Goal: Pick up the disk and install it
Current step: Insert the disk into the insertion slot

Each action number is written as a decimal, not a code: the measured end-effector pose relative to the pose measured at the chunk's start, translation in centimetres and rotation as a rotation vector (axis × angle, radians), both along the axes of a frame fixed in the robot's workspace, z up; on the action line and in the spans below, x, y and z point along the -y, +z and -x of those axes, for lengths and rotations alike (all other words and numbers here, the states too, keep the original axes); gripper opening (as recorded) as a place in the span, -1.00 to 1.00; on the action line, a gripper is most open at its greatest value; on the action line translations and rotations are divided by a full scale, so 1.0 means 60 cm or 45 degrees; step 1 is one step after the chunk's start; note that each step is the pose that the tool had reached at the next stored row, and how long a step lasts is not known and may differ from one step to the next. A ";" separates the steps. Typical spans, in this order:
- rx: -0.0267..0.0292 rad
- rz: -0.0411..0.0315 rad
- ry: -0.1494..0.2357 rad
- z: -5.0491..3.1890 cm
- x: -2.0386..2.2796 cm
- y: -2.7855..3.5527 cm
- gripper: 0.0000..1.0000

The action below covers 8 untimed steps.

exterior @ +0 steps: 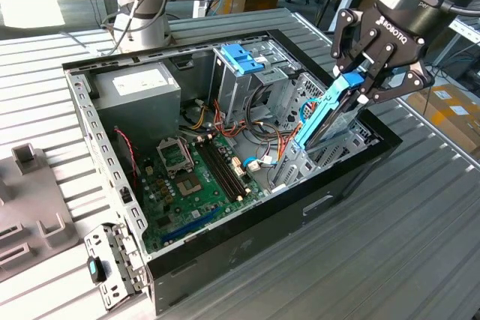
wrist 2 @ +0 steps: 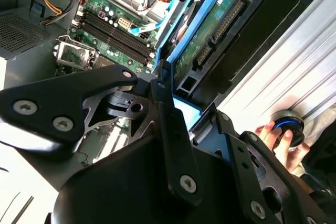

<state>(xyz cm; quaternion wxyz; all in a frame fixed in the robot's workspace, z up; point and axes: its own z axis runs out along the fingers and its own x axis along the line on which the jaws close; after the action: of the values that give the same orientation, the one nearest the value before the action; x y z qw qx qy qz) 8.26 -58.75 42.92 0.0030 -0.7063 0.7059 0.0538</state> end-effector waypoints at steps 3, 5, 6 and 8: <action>0.0000 0.0001 0.000 -0.003 0.0000 -0.001 -0.26; 0.0001 -0.0002 0.000 -0.005 0.0000 -0.003 -0.26; 0.0001 -0.0001 0.000 -0.005 0.0000 -0.004 -0.26; 0.0000 0.0001 0.000 -0.005 0.0000 -0.006 -0.26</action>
<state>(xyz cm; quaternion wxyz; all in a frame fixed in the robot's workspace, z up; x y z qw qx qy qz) 8.57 -58.75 42.55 0.0030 -0.7062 0.7060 0.0537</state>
